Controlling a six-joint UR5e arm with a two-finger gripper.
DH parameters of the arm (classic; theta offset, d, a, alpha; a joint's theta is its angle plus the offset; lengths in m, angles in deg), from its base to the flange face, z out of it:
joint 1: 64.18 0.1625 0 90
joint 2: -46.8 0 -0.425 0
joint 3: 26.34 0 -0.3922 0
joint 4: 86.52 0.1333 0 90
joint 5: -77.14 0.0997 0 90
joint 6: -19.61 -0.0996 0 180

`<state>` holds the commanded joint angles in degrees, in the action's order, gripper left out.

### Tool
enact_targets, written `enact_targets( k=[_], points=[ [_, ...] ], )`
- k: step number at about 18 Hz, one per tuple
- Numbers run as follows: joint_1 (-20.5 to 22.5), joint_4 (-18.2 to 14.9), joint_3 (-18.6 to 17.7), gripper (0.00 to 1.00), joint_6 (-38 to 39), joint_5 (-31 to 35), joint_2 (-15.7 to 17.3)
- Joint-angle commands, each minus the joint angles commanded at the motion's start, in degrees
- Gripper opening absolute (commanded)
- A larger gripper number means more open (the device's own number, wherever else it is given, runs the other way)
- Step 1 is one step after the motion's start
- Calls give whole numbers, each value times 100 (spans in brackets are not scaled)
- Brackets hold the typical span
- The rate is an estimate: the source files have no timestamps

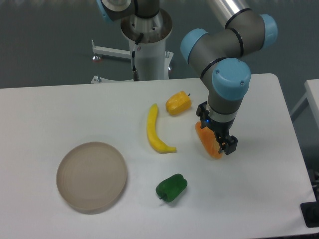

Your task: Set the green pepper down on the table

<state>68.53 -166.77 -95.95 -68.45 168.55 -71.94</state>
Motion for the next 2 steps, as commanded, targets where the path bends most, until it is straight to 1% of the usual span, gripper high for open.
enact_targets(
  k=[2],
  points=[
    [-9, 0, 0, 100, 0, 0, 0]
  ],
)
